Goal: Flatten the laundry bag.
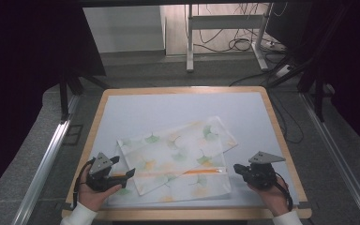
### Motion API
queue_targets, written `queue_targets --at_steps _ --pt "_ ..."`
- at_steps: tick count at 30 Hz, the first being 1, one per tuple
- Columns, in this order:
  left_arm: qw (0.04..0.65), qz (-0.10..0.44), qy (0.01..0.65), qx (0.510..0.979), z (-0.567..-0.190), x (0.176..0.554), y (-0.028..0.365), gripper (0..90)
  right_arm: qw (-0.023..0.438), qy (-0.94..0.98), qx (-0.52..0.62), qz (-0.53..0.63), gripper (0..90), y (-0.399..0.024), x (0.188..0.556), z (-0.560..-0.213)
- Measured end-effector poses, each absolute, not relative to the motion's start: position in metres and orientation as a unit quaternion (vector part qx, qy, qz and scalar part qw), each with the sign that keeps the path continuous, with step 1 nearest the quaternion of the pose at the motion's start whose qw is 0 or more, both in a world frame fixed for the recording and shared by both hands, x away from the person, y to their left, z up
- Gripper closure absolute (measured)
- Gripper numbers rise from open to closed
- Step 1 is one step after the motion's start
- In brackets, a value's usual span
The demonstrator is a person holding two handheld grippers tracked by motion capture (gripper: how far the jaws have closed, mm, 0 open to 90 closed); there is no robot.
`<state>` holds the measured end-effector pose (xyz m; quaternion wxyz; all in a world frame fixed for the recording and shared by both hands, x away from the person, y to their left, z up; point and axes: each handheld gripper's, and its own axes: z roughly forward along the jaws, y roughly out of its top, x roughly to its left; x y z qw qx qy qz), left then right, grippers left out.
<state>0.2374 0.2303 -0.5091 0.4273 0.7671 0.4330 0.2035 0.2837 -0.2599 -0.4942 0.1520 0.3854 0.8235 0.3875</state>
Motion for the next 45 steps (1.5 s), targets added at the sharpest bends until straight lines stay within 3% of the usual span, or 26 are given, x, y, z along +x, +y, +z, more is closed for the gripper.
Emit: queue_targets --at_steps 35,45 --pt "0.414 0.191 0.393 0.799 -0.512 0.238 0.204 22.2 0.088 0.882 0.289 0.361 89.1 -0.18 0.276 -0.513" --pt "0.4 0.181 0.358 0.824 -0.514 0.241 0.176 21.7 0.071 0.895 0.274 0.346 89.0 -0.168 0.273 -0.52"
